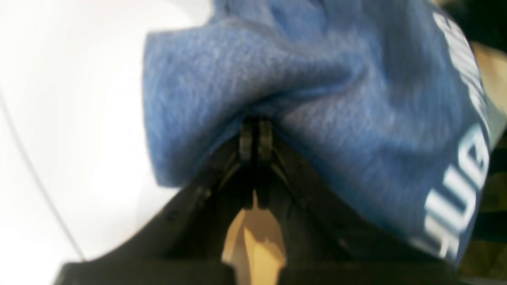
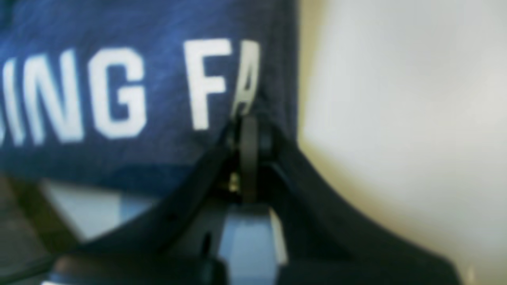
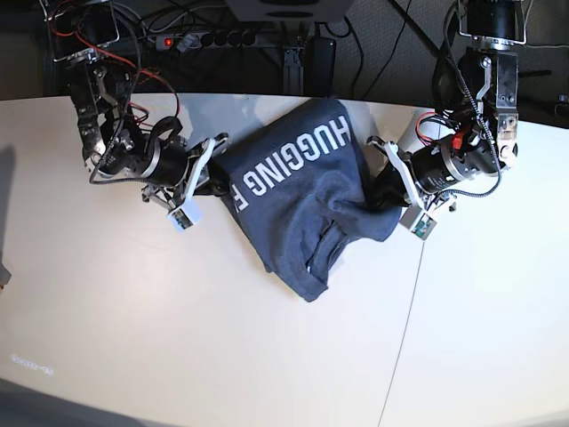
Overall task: Fold the T-shirt properly
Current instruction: 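Rotate the folded bundle with both grippers so the print faces up, then open both grippers and lift them away from the folded shirt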
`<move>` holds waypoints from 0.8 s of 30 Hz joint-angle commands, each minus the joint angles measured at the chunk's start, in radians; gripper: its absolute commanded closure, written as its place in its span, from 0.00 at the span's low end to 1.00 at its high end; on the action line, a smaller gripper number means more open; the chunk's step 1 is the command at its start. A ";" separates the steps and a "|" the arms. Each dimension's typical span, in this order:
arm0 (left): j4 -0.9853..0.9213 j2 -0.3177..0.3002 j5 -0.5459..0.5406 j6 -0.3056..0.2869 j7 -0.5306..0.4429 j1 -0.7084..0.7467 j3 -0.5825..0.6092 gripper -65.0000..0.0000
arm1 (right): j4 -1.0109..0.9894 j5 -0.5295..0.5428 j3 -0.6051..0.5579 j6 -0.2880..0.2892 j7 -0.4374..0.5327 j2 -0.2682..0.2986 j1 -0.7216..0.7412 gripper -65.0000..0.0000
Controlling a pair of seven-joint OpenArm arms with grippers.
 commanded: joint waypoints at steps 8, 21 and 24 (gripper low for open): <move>-0.090 -0.005 -0.048 -0.017 -0.023 -0.142 0.000 1.00 | 0.089 0.005 0.004 0.040 0.003 -0.057 -0.098 1.00; -0.129 -0.006 -0.101 -0.017 -0.013 -0.190 -0.014 1.00 | 0.140 -0.051 0.013 0.042 0.007 -0.184 -0.152 1.00; -0.122 -0.006 -0.201 -0.017 0.023 -0.190 -0.088 1.00 | 0.142 -0.060 0.058 0.042 0.007 -0.184 -0.150 1.00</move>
